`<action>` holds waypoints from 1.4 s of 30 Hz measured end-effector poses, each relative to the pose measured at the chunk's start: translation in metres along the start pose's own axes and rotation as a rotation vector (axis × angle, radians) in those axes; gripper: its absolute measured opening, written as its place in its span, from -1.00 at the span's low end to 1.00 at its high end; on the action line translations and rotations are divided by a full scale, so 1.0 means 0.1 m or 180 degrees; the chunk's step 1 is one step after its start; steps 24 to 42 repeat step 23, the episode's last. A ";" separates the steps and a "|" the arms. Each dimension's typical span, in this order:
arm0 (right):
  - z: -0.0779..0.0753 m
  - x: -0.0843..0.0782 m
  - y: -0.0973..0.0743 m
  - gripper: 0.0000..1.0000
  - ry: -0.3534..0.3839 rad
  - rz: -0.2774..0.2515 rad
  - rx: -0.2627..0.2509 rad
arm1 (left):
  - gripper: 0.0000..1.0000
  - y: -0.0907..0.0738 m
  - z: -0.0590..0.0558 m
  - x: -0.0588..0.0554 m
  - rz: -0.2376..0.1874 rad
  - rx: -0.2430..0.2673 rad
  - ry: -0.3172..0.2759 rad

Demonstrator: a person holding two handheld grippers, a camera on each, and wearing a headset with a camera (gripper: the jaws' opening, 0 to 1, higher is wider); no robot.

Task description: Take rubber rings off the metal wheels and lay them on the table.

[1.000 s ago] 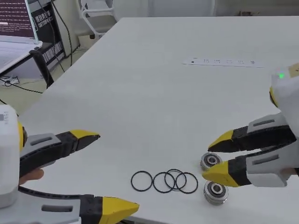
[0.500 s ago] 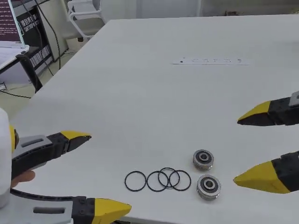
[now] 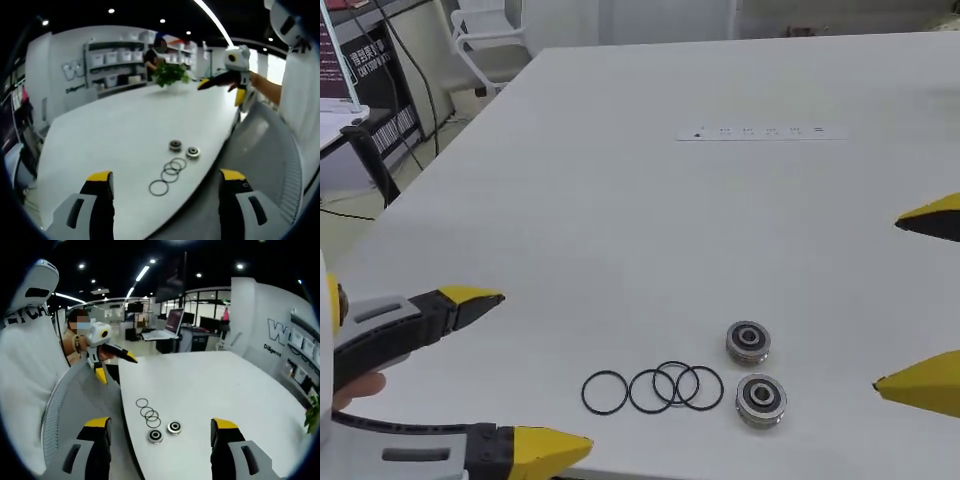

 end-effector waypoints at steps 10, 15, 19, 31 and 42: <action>-0.11 -0.36 0.04 0.79 0.0445 -0.0029 -0.0317 | 0.74 0.00 0.07 -0.05 -0.0051 0.0063 -0.0090; -0.12 -0.54 0.06 0.86 0.0602 0.0052 -0.0324 | 0.74 0.00 0.10 -0.06 -0.0055 0.0069 -0.0124; -0.12 -0.65 0.08 0.89 0.0718 0.0123 -0.0367 | 0.74 0.01 0.11 -0.08 -0.0040 0.0070 -0.0156; -0.10 -0.77 0.09 0.93 0.0862 0.0196 -0.0382 | 0.75 0.02 0.11 -0.08 -0.0044 0.0059 -0.0186; -0.10 -0.77 0.09 0.93 0.0862 0.0196 -0.0382 | 0.75 0.02 0.11 -0.08 -0.0044 0.0059 -0.0186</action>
Point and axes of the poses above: the centre of the closed fingertips' face, and the gripper's own axes: y roughly forward along the fingers, z roughly to its left, x roughly out of its top, the point moved 7 cm from there along -y, roughly backward along the fingers, and after that the axes turned 8 degrees about y, right-handed, at the moved point
